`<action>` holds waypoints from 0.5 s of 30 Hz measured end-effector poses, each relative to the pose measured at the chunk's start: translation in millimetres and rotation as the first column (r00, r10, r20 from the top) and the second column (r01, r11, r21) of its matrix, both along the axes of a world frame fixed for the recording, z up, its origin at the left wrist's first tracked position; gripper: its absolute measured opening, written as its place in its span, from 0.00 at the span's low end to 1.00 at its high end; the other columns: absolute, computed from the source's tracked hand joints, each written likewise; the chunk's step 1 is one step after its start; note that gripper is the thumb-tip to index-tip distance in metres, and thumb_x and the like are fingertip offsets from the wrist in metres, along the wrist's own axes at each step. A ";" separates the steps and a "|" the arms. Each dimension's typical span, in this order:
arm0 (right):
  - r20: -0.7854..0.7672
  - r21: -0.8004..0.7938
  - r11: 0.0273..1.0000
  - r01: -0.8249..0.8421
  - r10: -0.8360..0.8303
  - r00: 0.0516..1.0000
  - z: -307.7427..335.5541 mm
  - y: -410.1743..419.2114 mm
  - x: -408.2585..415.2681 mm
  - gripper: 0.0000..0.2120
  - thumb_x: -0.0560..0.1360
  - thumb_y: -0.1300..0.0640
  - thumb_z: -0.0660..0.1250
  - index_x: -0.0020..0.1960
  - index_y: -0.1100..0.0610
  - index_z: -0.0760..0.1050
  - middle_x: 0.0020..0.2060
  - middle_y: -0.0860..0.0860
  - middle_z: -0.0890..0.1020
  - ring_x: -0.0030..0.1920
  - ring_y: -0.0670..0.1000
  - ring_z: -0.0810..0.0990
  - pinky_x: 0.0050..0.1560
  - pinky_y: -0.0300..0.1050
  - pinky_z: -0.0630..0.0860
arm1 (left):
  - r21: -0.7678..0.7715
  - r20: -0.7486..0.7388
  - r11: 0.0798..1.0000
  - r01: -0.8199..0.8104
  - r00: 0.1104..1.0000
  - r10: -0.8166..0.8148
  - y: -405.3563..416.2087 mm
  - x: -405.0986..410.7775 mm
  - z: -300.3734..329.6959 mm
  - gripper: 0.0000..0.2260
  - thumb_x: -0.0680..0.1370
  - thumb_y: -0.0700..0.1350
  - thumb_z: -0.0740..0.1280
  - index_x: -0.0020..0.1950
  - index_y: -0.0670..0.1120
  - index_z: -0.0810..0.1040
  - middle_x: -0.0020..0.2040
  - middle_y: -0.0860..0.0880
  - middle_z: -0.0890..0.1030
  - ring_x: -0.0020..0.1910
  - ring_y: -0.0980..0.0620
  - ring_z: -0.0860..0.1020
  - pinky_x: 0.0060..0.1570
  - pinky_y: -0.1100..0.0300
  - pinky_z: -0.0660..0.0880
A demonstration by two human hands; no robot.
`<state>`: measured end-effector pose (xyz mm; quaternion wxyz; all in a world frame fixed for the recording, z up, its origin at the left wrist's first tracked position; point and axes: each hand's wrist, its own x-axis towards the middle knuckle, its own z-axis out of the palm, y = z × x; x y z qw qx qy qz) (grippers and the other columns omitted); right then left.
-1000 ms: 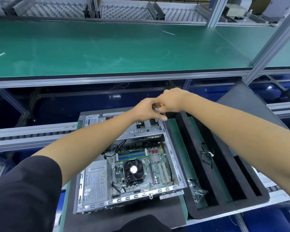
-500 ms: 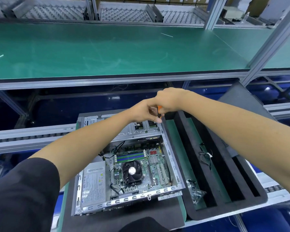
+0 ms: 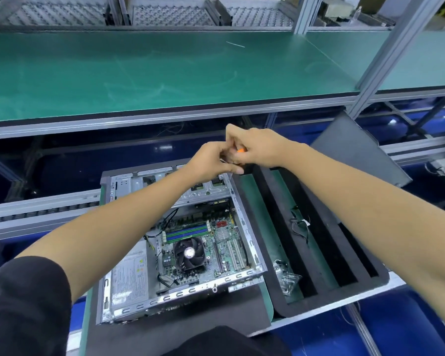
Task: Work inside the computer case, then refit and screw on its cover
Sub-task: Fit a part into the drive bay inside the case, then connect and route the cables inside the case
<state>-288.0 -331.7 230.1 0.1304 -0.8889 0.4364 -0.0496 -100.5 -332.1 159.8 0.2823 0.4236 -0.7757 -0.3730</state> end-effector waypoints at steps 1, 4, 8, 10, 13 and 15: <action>0.117 0.062 0.997 0.056 -0.063 0.991 -5.2 6.2 -9.3 0.10 0.72 0.46 0.61 0.51 0.45 0.63 0.33 0.47 0.78 0.33 0.56 0.76 0.31 0.49 0.68 | -0.007 -0.008 0.999 0.041 0.999 -0.041 4.8 -2.5 -0.9 0.13 0.70 0.48 0.81 0.42 0.60 0.78 0.38 0.60 0.82 0.37 0.63 0.78 0.40 0.69 0.71; 0.408 0.257 0.956 0.144 -0.242 0.880 -35.2 21.2 -37.4 0.05 0.74 0.50 0.60 0.48 0.49 0.65 0.30 0.49 0.76 0.30 0.61 0.75 0.32 0.52 0.72 | -0.056 0.062 0.992 0.116 0.992 -0.113 25.0 -8.1 -6.4 0.06 0.78 0.51 0.74 0.53 0.59 0.80 0.44 0.58 0.81 0.40 0.60 0.76 0.41 0.61 0.72; 0.502 0.493 0.822 0.285 -0.536 0.679 -96.7 42.7 -67.7 0.09 0.74 0.53 0.59 0.45 0.59 0.69 0.31 0.57 0.75 0.28 0.57 0.72 0.31 0.48 0.71 | -0.124 0.354 0.992 0.035 0.935 0.011 56.5 -13.9 -17.9 0.09 0.82 0.61 0.62 0.61 0.62 0.73 0.42 0.66 0.77 0.42 0.65 0.75 0.38 0.56 0.70; 0.497 0.557 0.768 0.316 -0.613 0.614 -124.7 56.9 -72.8 0.13 0.72 0.53 0.58 0.46 0.64 0.69 0.33 0.58 0.76 0.30 0.55 0.74 0.34 0.46 0.70 | -0.080 0.396 0.996 -0.035 0.916 0.064 72.6 -13.5 -25.1 0.10 0.83 0.59 0.61 0.63 0.59 0.72 0.38 0.59 0.76 0.40 0.56 0.76 0.39 0.54 0.71; 0.547 0.550 0.767 0.329 -0.629 0.553 -149.9 75.2 -65.6 0.09 0.77 0.57 0.60 0.47 0.65 0.69 0.38 0.54 0.76 0.37 0.46 0.76 0.41 0.44 0.71 | 0.032 0.366 0.996 -0.085 0.928 0.067 104.9 -10.8 -31.0 0.09 0.84 0.50 0.62 0.65 0.52 0.70 0.38 0.52 0.75 0.36 0.51 0.73 0.38 0.52 0.70; 0.536 0.470 0.815 0.339 -0.569 0.624 -157.4 82.1 -51.0 0.02 0.79 0.63 0.63 0.48 0.60 0.71 0.41 0.53 0.77 0.42 0.45 0.75 0.45 0.49 0.67 | 0.059 0.384 0.989 -0.135 0.917 0.102 129.1 -7.9 -32.7 0.06 0.84 0.47 0.63 0.61 0.51 0.70 0.44 0.49 0.76 0.38 0.50 0.74 0.41 0.50 0.72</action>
